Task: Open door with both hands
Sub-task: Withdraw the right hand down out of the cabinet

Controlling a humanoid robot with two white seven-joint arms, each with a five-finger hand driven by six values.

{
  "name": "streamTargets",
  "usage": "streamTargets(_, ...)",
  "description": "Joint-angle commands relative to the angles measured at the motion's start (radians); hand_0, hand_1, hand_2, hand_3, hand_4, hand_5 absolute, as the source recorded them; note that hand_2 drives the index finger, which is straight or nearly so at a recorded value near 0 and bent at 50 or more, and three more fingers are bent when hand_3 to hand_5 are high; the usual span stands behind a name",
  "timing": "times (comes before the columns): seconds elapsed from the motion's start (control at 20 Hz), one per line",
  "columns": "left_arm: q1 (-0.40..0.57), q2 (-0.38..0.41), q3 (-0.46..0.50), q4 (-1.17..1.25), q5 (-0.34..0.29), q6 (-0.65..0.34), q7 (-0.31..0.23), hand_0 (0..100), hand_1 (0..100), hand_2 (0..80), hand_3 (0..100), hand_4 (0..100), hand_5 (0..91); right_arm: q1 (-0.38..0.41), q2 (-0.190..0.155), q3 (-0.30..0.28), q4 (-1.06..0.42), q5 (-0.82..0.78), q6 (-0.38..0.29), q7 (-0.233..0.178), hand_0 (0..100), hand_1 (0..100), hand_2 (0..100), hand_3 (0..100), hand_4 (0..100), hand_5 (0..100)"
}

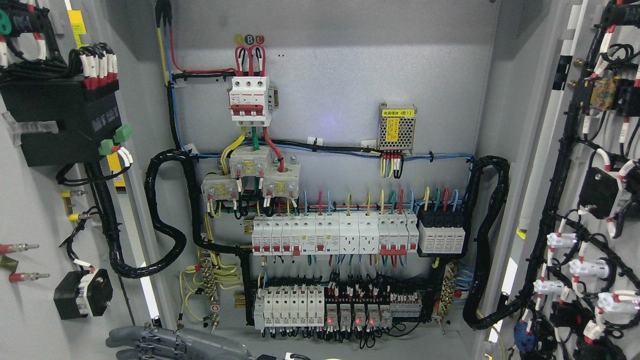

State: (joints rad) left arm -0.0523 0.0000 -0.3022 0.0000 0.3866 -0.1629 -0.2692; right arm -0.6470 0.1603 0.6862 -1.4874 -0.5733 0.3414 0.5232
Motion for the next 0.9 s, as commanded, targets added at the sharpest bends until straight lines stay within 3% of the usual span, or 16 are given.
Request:
streamTargets(0.0, -0.001, 0.026, 0.000, -0.009, 0.000, 0.002, 0.001, 12, 56, 0.0, 0, 0, 0.0, -0.008, 0.005, 0.095, -0.030, -0.040, -0.001, -0.049, 0, 50, 4, 0, 0, 0)
streamTargets(0.45, -0.001, 0.026, 0.000, -0.009, 0.000, 0.003, 0.001, 12, 56, 0.0, 0, 0, 0.0, -0.020, 0.005, 0.162, -0.077, -0.042, -0.001, -0.063, 0, 50, 4, 0, 0, 0)
streamTargets(0.6, -0.001, 0.026, 0.000, -0.009, 0.000, 0.003, 0.001, 12, 56, 0.0, 0, 0, 0.0, -0.020, 0.005, 0.174, -0.077, -0.040, -0.001, -0.094, 0, 50, 4, 0, 0, 0)
streamTargets(0.85, -0.001, 0.026, 0.000, -0.009, 0.000, 0.002, 0.001, 12, 56, 0.0, 0, 0, 0.0, -0.026, 0.005, 0.179, -0.079, -0.040, -0.001, -0.094, 0, 50, 4, 0, 0, 0)
